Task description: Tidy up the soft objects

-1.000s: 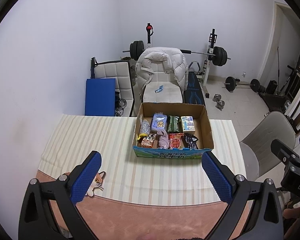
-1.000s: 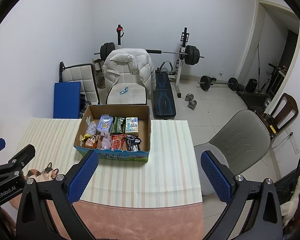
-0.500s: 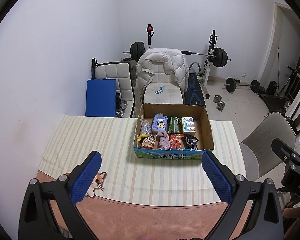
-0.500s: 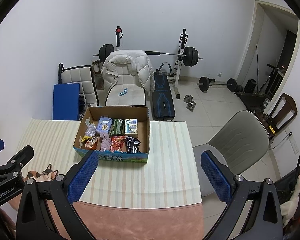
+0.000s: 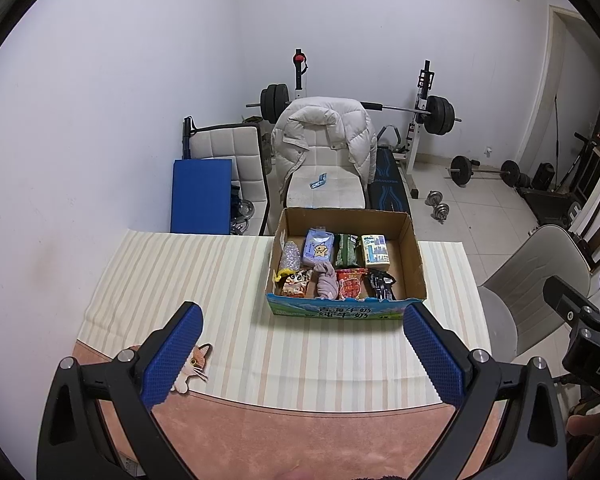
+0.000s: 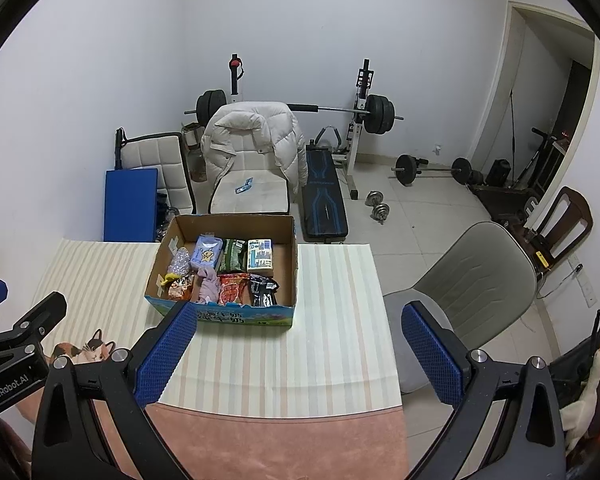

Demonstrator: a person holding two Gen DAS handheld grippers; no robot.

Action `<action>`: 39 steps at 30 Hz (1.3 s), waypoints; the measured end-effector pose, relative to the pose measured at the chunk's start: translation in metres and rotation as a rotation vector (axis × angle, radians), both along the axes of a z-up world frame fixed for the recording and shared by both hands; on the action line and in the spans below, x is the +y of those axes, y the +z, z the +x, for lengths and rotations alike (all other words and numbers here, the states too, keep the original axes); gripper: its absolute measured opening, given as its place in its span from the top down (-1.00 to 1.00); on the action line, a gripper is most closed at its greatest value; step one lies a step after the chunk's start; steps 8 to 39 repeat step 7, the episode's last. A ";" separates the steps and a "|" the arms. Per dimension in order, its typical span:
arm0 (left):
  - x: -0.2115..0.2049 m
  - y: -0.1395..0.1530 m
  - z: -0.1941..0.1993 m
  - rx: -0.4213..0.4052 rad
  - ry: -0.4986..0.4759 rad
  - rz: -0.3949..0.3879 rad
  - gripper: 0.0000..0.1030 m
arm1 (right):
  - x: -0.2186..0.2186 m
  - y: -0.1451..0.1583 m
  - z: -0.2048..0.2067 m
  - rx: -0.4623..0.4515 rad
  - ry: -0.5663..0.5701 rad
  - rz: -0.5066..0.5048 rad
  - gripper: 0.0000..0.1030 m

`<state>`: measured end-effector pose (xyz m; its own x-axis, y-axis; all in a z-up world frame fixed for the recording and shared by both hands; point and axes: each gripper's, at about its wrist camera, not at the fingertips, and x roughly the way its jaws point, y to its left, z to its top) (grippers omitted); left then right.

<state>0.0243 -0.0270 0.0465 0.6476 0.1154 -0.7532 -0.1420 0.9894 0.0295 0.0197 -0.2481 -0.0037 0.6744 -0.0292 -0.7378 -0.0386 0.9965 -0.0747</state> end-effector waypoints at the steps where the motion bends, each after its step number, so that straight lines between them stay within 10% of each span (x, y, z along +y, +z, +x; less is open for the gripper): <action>1: 0.000 0.000 -0.001 0.000 -0.003 0.000 -0.99 | -0.001 0.000 0.000 0.001 -0.003 0.001 -1.00; 39: -0.001 0.006 -0.003 -0.009 -0.005 -0.006 -0.99 | 0.001 0.001 -0.001 -0.002 -0.007 0.000 -1.00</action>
